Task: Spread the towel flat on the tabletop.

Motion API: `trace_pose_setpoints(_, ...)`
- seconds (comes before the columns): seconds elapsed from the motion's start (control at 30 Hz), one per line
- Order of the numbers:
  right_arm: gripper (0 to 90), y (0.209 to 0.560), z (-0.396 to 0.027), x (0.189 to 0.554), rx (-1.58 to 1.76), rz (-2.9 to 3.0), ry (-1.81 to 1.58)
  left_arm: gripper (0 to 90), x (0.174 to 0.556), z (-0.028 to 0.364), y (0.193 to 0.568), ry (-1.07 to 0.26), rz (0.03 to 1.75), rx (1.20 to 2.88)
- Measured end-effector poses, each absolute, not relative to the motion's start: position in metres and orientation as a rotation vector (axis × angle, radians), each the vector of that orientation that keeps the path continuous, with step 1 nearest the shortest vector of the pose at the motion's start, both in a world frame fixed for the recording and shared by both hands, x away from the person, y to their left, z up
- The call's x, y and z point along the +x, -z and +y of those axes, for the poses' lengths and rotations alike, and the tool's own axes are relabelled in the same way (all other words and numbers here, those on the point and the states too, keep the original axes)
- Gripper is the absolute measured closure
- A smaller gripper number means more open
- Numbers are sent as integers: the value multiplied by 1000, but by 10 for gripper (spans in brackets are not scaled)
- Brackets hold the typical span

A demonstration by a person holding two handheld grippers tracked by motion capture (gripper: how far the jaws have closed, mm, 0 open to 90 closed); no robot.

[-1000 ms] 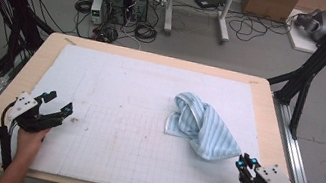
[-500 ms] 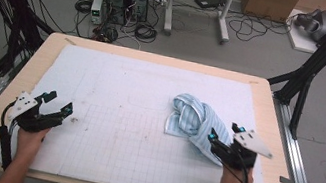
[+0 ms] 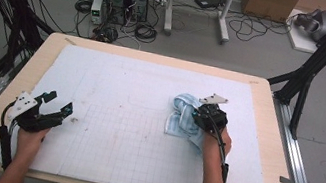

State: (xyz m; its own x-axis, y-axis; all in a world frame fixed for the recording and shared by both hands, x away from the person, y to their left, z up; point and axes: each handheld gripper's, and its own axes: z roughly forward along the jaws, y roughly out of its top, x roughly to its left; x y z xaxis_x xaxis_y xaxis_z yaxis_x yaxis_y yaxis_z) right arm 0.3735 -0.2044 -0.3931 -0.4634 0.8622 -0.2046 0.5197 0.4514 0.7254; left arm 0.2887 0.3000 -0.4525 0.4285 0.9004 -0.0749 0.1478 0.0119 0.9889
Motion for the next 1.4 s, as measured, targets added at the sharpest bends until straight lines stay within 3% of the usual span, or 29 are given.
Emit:
trace_pose_setpoints(0.1, 833, 390, -207, 370, 1164, 2155, -876, 225, 289, 300, 452, -770, 989, 1457)
trace_pose_setpoints(0.4, 834, 355, -198, 332, 1046, 2113, -1197, 229, 289, 300, 452, -767, 995, 1461)
trace_pose_setpoints(0.83, 830, 323, -162, 356, 1009, 1951, -1381, 242, 290, 299, 452, -769, 1002, 1470)
trace_pose_setpoints(1.2, 788, 379, -139, 346, 1078, 2201, -1479, 242, 290, 299, 452, -766, 1002, 1472)
trace_pose_setpoints(1.4, 635, 381, -138, 327, 958, 2245, -1552, 242, 290, 299, 452, -768, 999, 1476)
